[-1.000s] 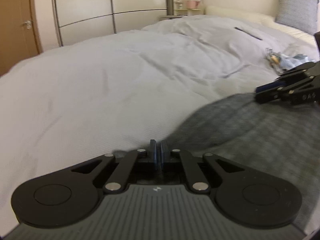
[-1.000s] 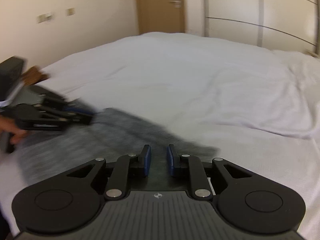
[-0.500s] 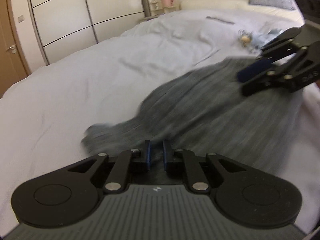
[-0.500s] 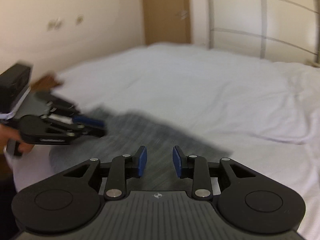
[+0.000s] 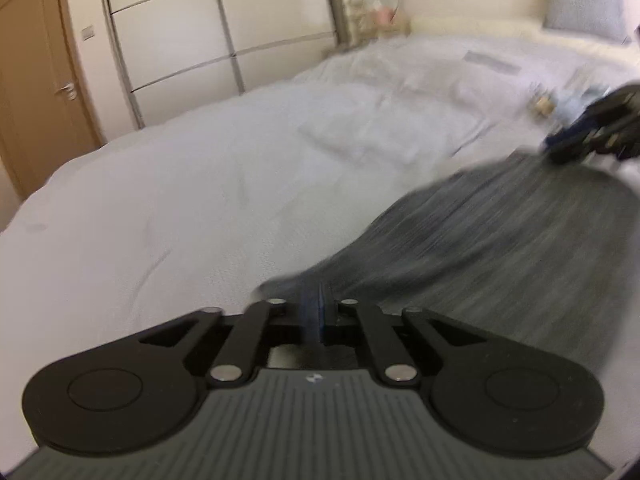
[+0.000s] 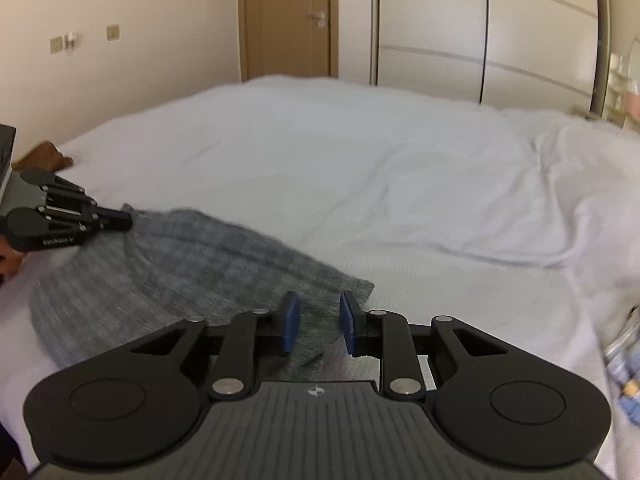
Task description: Fold clothes
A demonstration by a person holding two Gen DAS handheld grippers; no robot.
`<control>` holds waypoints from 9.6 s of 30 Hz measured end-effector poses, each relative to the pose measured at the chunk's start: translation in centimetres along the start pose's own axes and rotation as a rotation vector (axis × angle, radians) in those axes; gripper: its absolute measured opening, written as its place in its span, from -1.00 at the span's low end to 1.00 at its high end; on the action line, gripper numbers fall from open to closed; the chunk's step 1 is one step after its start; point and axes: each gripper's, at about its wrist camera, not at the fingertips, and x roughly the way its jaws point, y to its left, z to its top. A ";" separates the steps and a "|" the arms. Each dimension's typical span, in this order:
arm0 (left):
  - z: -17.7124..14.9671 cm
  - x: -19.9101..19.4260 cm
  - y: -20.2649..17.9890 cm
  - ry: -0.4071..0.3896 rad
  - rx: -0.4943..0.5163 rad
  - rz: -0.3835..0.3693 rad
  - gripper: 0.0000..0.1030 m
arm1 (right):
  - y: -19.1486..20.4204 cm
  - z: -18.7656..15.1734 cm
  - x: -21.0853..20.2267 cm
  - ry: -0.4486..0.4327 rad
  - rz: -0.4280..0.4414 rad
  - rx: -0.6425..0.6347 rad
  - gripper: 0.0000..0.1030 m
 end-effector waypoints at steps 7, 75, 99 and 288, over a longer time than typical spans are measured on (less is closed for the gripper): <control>1.1 1.7 -1.0 0.012 0.006 -0.050 -0.82 | 2.5 1.1 2.3 0.021 0.110 -0.102 -0.40; -4.4 0.7 -13.0 0.041 1.002 0.140 -0.74 | 14.8 -8.9 1.7 0.168 -0.373 -1.025 -0.46; 0.5 -7.6 -18.0 -0.088 1.140 0.205 -0.76 | 16.8 -5.8 -11.7 0.013 -0.494 -0.830 -0.52; 12.2 5.9 -34.6 -0.042 0.067 -0.428 0.98 | 0.7 -15.8 -27.6 -0.109 -0.913 0.790 1.00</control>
